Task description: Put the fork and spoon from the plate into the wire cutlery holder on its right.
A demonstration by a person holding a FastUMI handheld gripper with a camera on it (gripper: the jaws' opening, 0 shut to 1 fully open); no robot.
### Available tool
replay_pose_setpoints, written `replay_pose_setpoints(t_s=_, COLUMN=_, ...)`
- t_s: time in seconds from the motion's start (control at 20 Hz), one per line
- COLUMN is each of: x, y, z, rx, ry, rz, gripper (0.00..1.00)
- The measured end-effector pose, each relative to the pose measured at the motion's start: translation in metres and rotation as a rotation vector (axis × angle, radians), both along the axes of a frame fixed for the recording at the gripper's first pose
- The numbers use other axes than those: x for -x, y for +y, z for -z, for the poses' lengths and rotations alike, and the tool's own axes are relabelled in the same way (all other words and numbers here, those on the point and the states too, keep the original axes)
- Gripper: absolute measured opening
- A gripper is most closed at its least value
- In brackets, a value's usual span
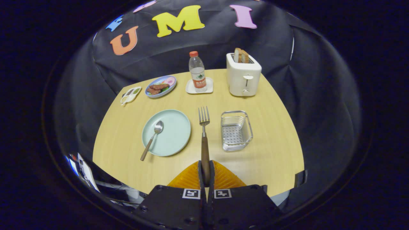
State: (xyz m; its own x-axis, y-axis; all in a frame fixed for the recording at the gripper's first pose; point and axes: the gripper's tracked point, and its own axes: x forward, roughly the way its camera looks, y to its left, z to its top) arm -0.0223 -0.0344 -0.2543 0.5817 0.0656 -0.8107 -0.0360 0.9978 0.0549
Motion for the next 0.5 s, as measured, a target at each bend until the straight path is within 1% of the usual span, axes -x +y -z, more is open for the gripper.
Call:
replay_pose_setpoints(t_s=0.05, x=0.002, y=-0.01, z=-0.005, rx=-0.003, ry=0.018, rz=0.005, gripper=0.01)
replay_pose_setpoints(t_s=0.15, x=0.012, y=-0.027, z=-0.01, rx=-0.004, ry=0.064, rz=-0.011, gripper=0.01)
replay_pose_setpoints(t_s=0.3, x=0.008, y=-0.046, z=-0.021, rx=0.019, ry=0.101, rz=-0.037, gripper=0.01)
replay_pose_setpoints(t_s=0.35, x=0.008, y=-0.052, z=-0.02, rx=0.033, ry=0.131, rz=-0.043, gripper=0.01)
replay_pose_setpoints(t_s=0.45, x=0.007, y=-0.05, z=-0.021, rx=0.013, ry=0.209, rz=-0.041, gripper=0.01)
replay_pose_setpoints(t_s=0.5, x=0.005, y=-0.054, z=-0.019, rx=0.033, ry=0.244, rz=-0.039, gripper=0.01)
